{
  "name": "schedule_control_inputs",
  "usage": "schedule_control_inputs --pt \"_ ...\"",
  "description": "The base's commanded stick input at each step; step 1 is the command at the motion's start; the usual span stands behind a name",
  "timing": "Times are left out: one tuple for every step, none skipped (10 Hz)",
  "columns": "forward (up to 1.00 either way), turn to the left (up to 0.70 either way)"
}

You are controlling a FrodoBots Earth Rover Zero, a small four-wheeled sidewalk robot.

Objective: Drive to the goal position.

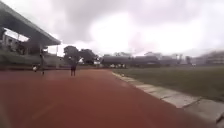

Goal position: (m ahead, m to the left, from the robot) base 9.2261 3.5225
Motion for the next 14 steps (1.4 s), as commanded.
schedule_control_inputs --pt "0.50 0.02" --pt "0.50 0.02" --pt "0.50 0.02" --pt "0.50 -0.28" --pt "0.50 -0.46" --pt "0.50 -0.48" --pt "0.50 -0.17" --pt "0.50 0.02" --pt "0.50 0.02" --pt "0.50 0.02" --pt "0.50 0.02" --pt "0.50 0.02" --pt "0.50 0.02" --pt "0.50 0.02"
